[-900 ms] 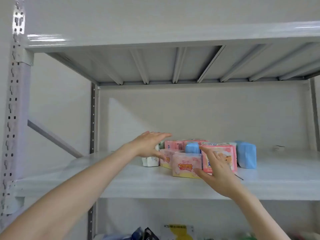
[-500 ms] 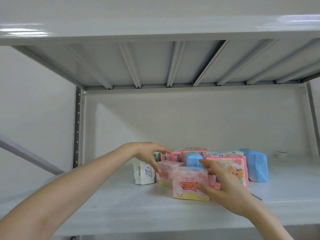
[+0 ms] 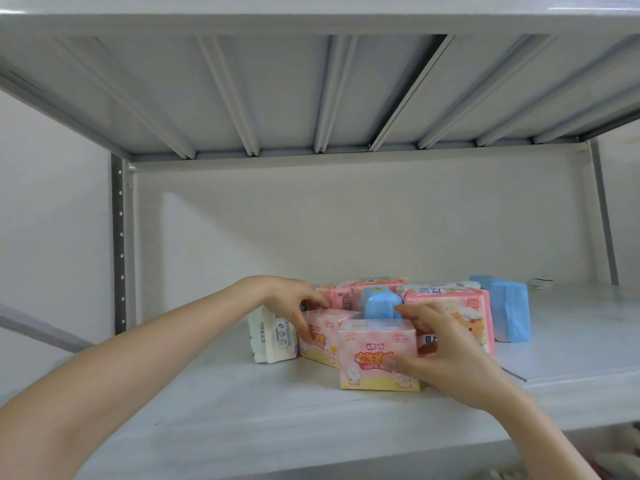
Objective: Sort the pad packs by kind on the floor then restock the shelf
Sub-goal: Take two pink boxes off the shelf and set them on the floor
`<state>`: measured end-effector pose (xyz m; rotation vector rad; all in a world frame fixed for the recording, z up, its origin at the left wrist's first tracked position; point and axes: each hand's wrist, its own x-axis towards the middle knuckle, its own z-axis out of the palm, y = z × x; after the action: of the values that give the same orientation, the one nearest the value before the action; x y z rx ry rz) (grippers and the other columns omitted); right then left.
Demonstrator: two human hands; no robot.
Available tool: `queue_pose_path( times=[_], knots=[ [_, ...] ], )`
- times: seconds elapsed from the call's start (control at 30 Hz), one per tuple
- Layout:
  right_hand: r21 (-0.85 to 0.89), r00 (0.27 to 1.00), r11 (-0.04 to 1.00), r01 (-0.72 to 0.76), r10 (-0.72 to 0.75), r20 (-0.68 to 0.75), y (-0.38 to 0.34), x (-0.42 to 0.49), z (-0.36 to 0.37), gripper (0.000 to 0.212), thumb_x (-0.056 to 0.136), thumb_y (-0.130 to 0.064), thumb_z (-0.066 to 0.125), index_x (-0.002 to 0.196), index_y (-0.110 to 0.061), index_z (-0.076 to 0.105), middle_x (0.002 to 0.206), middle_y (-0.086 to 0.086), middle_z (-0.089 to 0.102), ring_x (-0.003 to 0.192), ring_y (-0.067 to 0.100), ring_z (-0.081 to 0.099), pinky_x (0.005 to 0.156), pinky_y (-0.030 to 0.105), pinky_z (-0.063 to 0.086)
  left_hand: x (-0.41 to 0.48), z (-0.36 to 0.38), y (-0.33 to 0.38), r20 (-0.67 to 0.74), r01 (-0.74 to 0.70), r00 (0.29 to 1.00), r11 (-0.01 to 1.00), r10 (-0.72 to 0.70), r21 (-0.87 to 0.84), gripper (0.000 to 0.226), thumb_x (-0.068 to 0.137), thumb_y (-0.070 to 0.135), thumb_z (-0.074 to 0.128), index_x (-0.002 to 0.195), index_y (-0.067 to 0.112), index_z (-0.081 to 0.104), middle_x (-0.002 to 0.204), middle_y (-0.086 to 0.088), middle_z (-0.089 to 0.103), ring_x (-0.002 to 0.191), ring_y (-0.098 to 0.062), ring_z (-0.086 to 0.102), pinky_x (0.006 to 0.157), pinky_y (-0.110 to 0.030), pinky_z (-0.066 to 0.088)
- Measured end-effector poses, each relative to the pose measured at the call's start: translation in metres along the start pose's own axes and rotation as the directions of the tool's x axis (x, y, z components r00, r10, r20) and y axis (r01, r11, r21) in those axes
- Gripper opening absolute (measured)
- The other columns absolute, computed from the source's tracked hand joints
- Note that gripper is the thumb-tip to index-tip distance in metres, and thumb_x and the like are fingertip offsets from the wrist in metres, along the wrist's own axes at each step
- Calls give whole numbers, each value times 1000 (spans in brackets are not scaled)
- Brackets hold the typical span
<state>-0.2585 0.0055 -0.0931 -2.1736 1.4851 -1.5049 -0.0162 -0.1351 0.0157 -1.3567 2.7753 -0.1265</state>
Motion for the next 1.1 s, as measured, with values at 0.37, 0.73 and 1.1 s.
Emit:
queue_pose_path(
  times=[0.37,0.73,1.1],
  knots=[
    [295,993,949,-110,90,80,11,-12,-18,78,49,-41,90,119,-28,59,105,-1,66,89,14,69,62,38,61,-23,-1,4,-230,18,972,992,-47,-126,62,54,54,88,107,45,56,110,26,55,101,0,54,80,-17,47],
    [430,994,902,-33,76,-84,17,-29,-28,62,59,-10,90,112,-24,61,101,-9,70,86,4,66,64,19,54,-83,-9,24,-589,-70,774,894,-232,-444,65,57,45,88,114,31,61,113,19,62,102,7,55,76,-15,42],
    [524,993,851,-42,96,-75,-4,-60,-37,52,62,-12,88,102,-31,60,90,-13,72,82,4,69,62,14,52,-157,24,63,-639,-171,673,763,-372,-623,69,51,51,81,114,30,63,109,19,65,90,11,58,62,-2,41]
  ],
)
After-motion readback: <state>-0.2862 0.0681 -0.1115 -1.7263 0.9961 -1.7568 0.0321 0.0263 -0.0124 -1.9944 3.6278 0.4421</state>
